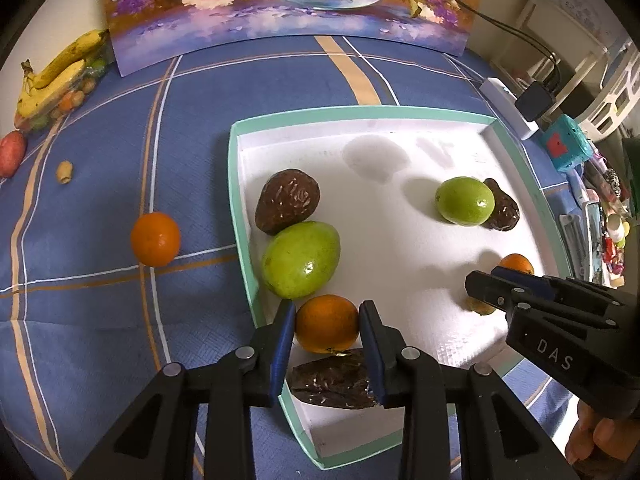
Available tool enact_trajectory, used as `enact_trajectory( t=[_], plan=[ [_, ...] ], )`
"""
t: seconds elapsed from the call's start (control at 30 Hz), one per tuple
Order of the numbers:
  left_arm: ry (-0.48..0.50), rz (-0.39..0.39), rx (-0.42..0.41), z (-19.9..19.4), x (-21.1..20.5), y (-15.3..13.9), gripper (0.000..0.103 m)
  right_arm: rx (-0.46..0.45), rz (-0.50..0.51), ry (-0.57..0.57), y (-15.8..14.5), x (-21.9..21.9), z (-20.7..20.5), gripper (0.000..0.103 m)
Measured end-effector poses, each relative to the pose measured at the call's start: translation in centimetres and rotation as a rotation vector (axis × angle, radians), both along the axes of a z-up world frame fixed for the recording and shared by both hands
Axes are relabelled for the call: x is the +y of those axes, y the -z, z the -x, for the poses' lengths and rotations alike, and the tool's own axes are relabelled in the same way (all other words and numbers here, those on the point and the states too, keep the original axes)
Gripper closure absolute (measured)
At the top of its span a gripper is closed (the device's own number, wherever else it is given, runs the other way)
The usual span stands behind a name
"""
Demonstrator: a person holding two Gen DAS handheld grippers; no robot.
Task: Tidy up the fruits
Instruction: 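Lower the mandarin into the tray with the left tool while the right tool lowers its small fruit, then open both tools to release the fruits in the tray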
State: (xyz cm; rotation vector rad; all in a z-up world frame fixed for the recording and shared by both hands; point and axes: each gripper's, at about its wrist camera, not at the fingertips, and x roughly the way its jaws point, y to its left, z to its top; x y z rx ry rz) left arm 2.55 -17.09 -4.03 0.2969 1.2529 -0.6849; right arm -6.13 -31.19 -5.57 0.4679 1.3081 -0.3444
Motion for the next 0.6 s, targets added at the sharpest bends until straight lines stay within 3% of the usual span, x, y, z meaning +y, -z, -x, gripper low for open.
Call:
enact_trajectory(
  t=[0.5,0.6],
  plan=[
    [-0.059,0.065,-0.019,-0.8,2.0,-3.5,0.066,-0.083,0.042,-0.006,-3.4,0.0,0.2,0.076],
    [-0.117,0.063,-0.013,-1.7,3.4,-3.7,0.055,-0.096,0.048,-0.006,-3.9,0.1,0.3,0.076]
  ],
)
